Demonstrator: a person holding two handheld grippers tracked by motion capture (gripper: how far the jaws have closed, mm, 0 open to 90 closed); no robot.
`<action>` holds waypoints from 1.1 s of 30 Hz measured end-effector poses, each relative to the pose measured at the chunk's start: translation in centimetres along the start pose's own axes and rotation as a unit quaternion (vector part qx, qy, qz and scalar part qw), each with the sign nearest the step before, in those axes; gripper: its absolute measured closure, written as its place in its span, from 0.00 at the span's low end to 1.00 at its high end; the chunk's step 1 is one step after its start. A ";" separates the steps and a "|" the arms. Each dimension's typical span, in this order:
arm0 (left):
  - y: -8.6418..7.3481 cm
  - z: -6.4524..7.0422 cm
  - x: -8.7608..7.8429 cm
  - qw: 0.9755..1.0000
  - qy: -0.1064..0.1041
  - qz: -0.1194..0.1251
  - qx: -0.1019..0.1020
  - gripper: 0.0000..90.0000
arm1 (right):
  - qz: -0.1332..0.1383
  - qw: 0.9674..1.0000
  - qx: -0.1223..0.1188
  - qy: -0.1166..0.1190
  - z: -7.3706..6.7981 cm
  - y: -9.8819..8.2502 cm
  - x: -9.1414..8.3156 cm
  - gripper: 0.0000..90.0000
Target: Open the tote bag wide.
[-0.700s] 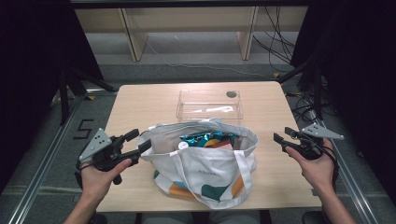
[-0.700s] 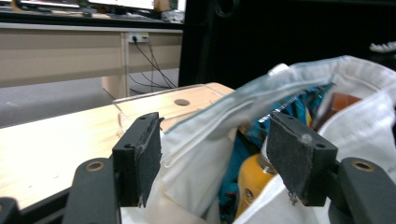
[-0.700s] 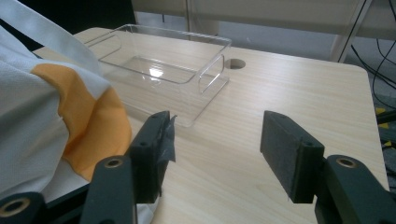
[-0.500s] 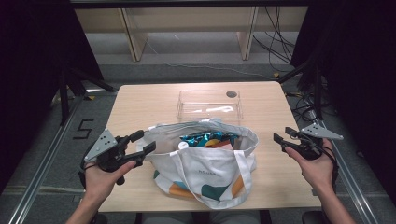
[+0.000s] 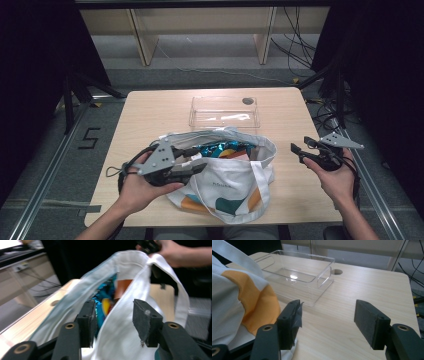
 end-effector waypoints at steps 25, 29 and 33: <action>-1.9 4.5 3.8 0.991 -0.068 -0.095 0.061 0.98 | -0.012 1.000 0.003 0.004 0.1 -0.7 0.0 0.42; -3.7 5.4 4.7 0.988 -0.081 -0.115 0.059 0.98 | -0.015 1.000 0.004 0.000 0.1 -0.7 0.0 0.41; -5.4 5.9 5.9 0.987 -0.085 -0.129 0.055 0.99 | -0.016 1.000 0.019 0.007 -0.3 -0.8 0.1 0.41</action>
Point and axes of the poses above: each handheld gripper's, and its own axes: x roughly forward along the jaws, y roughly out of its top, z roughly to its right, the point moved 9 cm from there along x, roughly forward along the jaws, and after that the axes turned 6 degrees about -x, right-handed, at the moved point
